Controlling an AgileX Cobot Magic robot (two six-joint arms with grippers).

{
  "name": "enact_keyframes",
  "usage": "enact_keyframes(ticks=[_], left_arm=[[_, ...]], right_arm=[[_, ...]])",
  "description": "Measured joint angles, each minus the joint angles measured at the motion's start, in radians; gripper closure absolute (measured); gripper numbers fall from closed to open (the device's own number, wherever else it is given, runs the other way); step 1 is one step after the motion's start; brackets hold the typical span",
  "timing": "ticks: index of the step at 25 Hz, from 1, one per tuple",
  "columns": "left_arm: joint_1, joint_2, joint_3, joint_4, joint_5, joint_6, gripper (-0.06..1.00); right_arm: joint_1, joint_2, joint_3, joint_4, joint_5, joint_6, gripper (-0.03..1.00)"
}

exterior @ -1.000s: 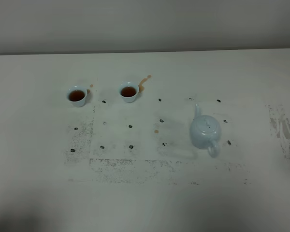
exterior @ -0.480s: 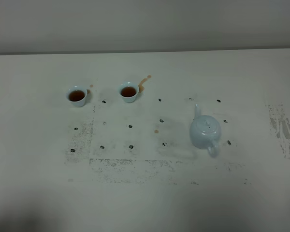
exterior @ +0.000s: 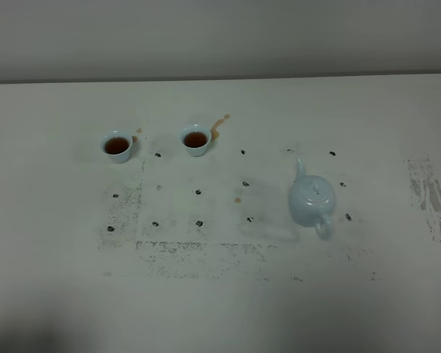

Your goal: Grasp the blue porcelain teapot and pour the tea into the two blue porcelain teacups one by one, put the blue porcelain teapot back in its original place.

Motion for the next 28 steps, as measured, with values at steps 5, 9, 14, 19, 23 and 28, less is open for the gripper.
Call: enact_keyframes(ticks=[5,9,14,19,23,28], left_arm=[[0.000,0.000,0.000,0.000,0.000,0.000,0.20],[0.000,0.000,0.000,0.000,0.000,0.000,0.20],[0.000,0.000,0.000,0.000,0.000,0.000,0.20],[0.000,0.000,0.000,0.000,0.000,0.000,0.20],[0.000,0.000,0.000,0.000,0.000,0.000,0.20],[0.000,0.000,0.000,0.000,0.000,0.000,0.20]], right_arm=[[0.002,-0.005,0.000,0.000,0.000,0.000,0.39],[0.002,-0.005,0.000,-0.007,0.000,0.008,0.39],[0.002,-0.005,0.000,-0.007,-0.001,0.011,0.39],[0.002,-0.005,0.000,-0.008,-0.001,0.012,0.39],[0.002,-0.005,0.000,-0.010,-0.001,0.015,0.39],[0.002,-0.005,0.000,-0.011,-0.001,0.015,0.39]])
